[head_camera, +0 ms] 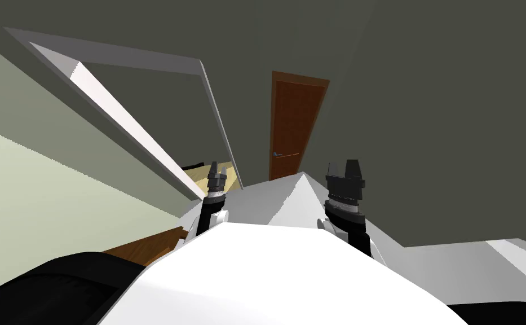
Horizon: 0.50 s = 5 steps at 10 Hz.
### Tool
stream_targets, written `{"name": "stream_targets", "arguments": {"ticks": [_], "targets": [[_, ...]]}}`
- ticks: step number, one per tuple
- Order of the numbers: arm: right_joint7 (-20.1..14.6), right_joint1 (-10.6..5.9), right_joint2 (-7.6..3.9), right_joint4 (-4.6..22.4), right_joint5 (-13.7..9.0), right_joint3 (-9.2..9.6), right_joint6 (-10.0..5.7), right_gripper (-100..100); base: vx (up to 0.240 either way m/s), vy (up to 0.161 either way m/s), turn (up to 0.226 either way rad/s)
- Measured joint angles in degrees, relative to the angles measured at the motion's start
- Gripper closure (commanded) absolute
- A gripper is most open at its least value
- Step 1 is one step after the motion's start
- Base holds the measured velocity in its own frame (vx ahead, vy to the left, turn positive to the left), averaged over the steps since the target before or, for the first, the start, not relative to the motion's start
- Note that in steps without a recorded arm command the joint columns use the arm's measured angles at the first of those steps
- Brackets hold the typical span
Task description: Pull the door open
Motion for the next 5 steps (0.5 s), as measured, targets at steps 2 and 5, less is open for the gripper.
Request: {"name": "stream_targets", "arguments": {"ticks": [2,5], "targets": [[-0.42,-0.72,-1.01,1.88,-0.92,-0.3,0.03,-100,0.117,-0.029,0.069],[-0.37,-1.36,-1.97,5.52,-1.82,0.69,-0.73,-100,0.131,-0.019,0.085]]}}
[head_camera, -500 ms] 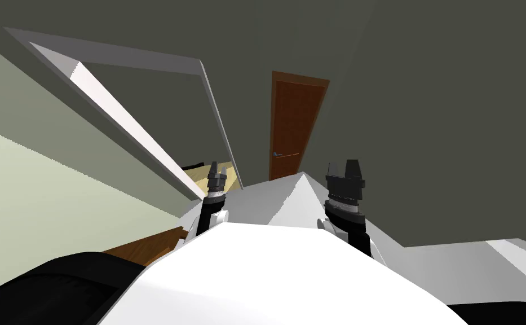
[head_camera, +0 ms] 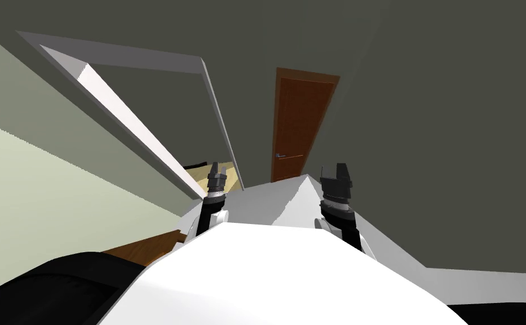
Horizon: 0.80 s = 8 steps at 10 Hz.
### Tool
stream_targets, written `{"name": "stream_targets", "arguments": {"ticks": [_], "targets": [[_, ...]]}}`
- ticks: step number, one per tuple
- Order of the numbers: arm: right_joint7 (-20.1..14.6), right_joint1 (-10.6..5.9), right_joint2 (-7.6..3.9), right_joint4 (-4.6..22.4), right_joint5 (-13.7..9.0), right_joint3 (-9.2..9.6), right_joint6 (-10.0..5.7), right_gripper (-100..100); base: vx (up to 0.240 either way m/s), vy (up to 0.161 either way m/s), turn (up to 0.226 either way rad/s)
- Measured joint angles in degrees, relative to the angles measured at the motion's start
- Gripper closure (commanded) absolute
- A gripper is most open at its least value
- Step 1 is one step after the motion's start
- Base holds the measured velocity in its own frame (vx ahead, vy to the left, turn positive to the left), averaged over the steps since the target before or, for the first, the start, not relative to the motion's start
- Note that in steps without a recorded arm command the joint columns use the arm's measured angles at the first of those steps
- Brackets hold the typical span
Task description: Pull the door open
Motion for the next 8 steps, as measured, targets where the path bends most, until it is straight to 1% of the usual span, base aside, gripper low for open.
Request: {"name": "stream_targets", "arguments": {"ticks": [4,6,8], "targets": [[-0.53,-1.36,-1.68,5.63,-1.83,0.31,-1.14,-100,0.11,-0.037,0.092],[-0.79,-2.22,-2.47,7.98,-2.7,0.39,-1.22,-100,0.09,-0.021,0.091],[-1.0,-2.49,-3.14,10.45,-3.53,0.75,-1.82,-100,0.085,-0.022,0.093]]}}
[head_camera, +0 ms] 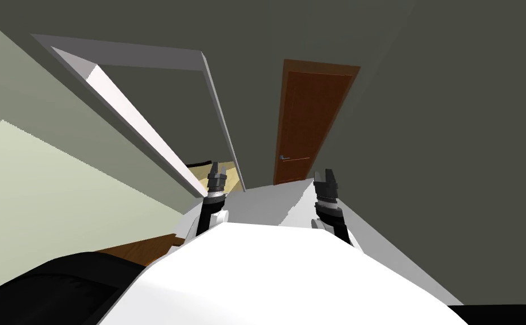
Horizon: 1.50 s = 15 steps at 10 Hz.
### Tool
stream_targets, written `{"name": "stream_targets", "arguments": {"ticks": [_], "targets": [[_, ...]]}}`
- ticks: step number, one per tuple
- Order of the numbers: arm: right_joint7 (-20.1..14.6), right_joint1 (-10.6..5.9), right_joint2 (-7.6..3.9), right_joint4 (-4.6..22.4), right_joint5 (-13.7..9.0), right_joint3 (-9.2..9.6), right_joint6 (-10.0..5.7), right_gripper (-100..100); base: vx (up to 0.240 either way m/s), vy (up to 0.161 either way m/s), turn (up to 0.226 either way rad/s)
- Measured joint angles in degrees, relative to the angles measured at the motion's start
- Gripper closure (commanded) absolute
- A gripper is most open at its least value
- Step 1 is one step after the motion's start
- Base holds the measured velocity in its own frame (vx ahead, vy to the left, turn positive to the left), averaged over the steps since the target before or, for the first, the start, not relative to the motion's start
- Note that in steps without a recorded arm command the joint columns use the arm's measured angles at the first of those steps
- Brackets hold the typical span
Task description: Pull the door open
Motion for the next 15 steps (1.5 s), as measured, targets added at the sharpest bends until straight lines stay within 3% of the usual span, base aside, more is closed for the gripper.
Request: {"name": "stream_targets", "arguments": {"ticks": [15], "targets": [[-2.01,-6.11,-5.94,22.98,-7.85,1.91,-3.06,-100,0.093,-0.044,0.108]]}}
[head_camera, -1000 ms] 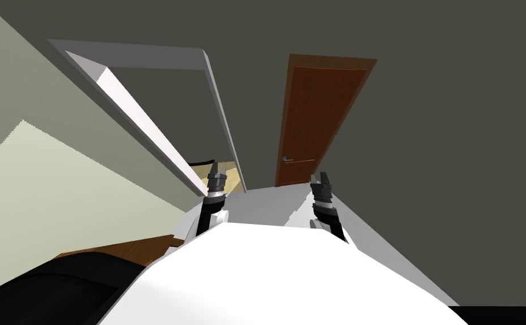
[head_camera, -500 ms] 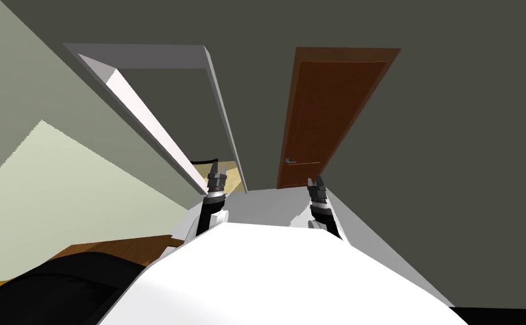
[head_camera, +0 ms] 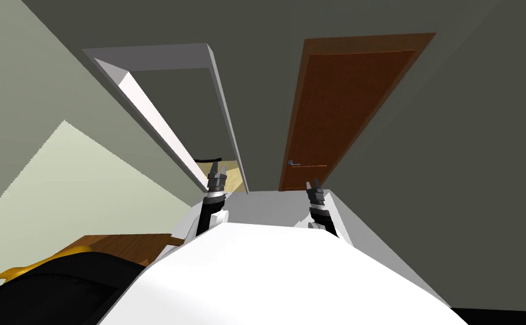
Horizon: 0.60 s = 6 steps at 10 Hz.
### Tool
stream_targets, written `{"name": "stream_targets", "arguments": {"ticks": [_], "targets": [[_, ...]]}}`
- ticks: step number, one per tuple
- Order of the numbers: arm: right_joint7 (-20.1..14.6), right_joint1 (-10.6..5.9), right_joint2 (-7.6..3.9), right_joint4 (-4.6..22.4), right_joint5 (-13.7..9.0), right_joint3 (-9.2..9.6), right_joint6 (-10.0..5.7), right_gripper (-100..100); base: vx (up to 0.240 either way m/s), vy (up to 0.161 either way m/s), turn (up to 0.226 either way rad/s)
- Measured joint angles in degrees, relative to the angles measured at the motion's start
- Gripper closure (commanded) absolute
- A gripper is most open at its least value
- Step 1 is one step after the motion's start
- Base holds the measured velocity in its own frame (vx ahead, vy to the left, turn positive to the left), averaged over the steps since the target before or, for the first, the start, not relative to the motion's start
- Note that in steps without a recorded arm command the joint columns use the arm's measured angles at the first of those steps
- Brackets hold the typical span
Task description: Pull the door open
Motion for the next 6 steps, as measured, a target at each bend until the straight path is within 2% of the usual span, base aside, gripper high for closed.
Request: {"name": "stream_targets", "arguments": {"ticks": [1,6], "targets": [[-0.04,-0.89,-0.19,1.85,-0.51,0.18,-0.03,-100,0.082,-0.06,0.106],[-0.56,-2.72,-1.74,8.99,-2.78,0.79,-1.17,-100,0.066,-0.043,0.091]]}}
